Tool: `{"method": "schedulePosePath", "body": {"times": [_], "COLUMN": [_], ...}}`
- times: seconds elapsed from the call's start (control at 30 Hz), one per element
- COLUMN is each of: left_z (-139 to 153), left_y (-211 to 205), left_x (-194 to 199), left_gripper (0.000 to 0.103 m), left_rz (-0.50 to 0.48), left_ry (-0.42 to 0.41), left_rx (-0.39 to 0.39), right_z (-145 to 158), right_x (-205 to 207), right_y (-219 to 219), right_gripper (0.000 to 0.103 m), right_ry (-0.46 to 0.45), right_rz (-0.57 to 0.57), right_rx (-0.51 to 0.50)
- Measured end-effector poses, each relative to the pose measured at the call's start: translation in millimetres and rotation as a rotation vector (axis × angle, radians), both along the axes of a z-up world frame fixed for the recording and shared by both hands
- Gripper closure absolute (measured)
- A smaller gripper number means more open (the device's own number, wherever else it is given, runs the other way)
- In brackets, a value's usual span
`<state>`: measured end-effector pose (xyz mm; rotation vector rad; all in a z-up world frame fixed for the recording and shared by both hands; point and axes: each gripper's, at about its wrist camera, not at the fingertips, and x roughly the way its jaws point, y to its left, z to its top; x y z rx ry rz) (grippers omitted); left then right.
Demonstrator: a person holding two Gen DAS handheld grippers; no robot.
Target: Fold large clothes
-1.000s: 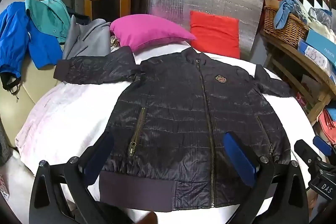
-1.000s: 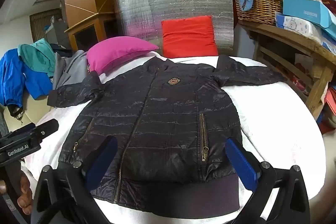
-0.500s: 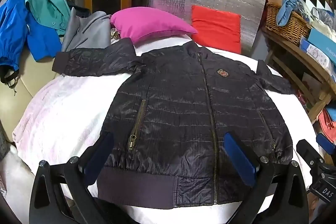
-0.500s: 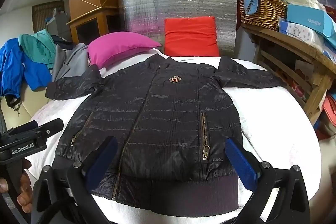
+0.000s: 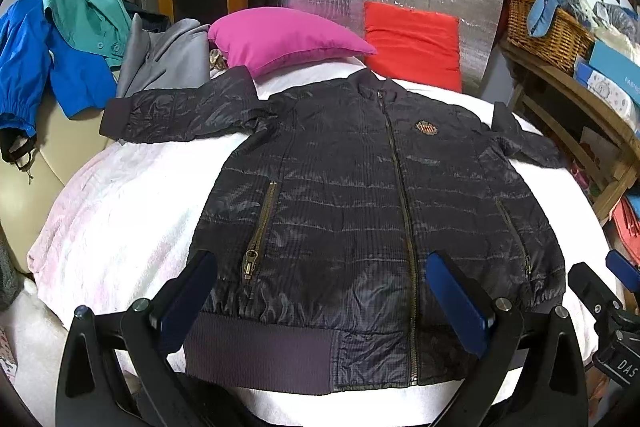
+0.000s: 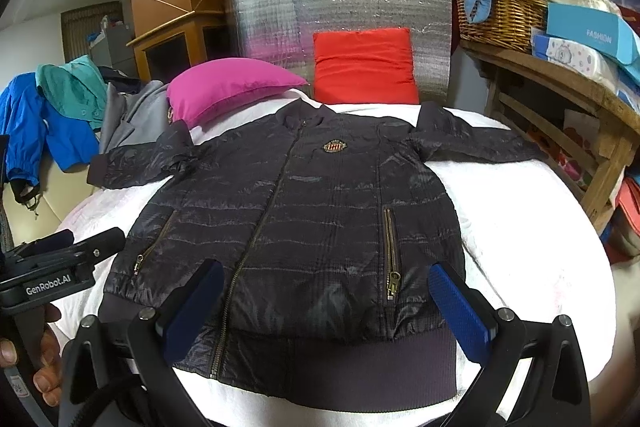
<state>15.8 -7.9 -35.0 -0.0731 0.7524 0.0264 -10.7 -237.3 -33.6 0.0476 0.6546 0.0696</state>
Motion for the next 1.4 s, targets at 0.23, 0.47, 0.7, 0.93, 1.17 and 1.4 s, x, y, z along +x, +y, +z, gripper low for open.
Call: {"method": "schedulePosePath", "body": {"times": [0.23, 0.47, 0.7, 0.93, 1.17, 1.4], "left_z": [-0.5, -1.1, -4.7, -8.5, -10.1, -10.8], "left_y": [-3.8, 0.3, 4.2, 6.1, 4.4, 4.9], "left_x": [-1.8, -3.4, -4.6, -4.6, -6.3, -6.1], "left_gripper": [0.000, 0.000, 0.000, 0.000, 0.000, 0.000], "left_rz": [-0.008, -0.005, -0.005, -0.008, -0.017, -0.015], "left_ry": [0.003, 0.004, 0.010, 0.014, 0.016, 0.018], "left_rx": [0.005, -0.011, -0.036, -0.053, -0.052, -0.051], "right_z": [-4.7, -0.6, 1.9, -0.4, -0.1, -1.2], "right_x": [-2.0, -2.6, -1.3, -2.8, -3.5, -3.5], "right_y": [-4.9, -0.7, 9.3, 14.1, 15.2, 16.8], "right_gripper": [0.000, 0.000, 0.000, 0.000, 0.000, 0.000], "right_ry": [0.009, 0.007, 0.012, 0.022, 0.020, 0.022], "right_rz": [-0.003, 0.000, 0.009, 0.011, 0.011, 0.014], "right_rx": [0.008, -0.012, -0.040, -0.057, -0.061, -0.056]}}
